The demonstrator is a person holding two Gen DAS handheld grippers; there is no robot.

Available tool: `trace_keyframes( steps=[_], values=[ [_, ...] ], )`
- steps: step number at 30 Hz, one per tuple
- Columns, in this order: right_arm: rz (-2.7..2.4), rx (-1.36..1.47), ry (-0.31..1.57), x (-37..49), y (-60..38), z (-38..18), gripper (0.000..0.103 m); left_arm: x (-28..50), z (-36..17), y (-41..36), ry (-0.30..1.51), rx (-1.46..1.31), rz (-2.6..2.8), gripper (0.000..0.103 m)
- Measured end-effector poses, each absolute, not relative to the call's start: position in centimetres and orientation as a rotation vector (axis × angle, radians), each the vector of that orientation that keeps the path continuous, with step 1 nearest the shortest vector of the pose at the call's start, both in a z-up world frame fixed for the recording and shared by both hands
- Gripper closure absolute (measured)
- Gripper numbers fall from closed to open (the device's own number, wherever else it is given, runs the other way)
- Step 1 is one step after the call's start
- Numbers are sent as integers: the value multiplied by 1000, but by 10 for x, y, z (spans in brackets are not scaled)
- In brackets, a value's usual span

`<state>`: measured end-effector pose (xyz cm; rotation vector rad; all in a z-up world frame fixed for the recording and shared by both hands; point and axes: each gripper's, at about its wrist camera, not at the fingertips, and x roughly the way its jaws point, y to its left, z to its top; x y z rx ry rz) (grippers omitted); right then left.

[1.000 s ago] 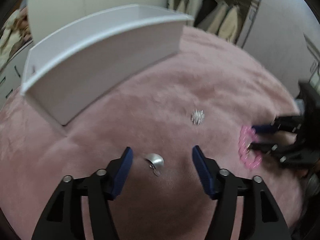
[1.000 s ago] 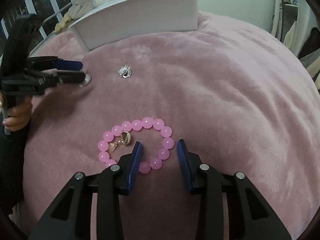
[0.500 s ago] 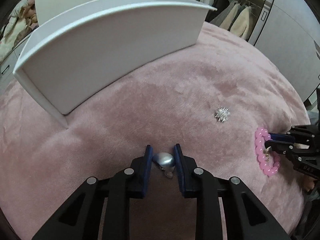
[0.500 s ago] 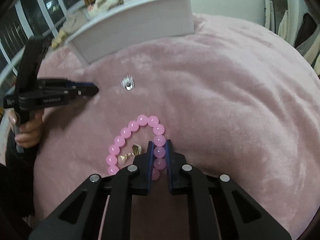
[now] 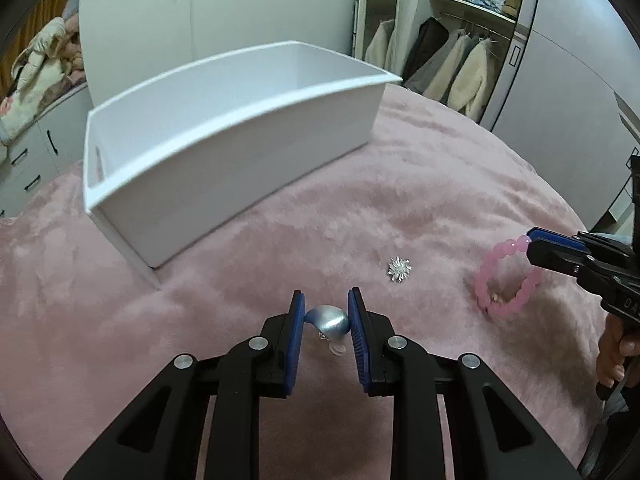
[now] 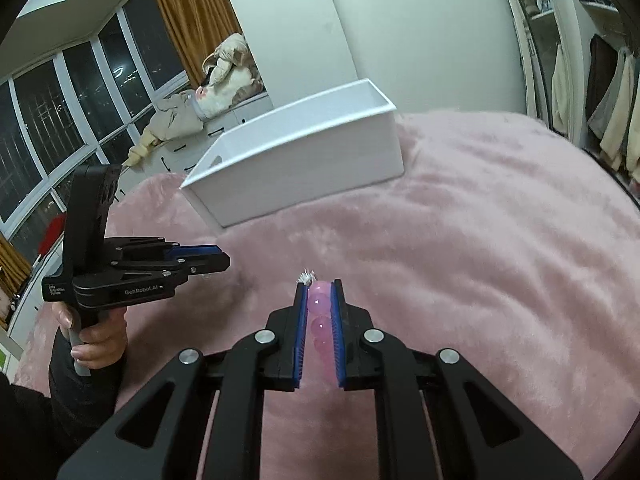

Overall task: Organize jewelry
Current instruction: 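Carry the silver charm and pink bracelet over the white box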

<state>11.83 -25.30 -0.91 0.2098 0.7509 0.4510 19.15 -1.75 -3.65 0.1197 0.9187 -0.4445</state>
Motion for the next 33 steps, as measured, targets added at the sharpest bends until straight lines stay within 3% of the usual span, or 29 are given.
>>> trace_keyframes(
  steps=[14,33],
  values=[
    [353,183,642,88,-230,40,91,205,-19,-24,909,129,-413,76],
    [216,125,574,130,-221,74,91,236,46,14,802,44,-404,76]
  ],
)
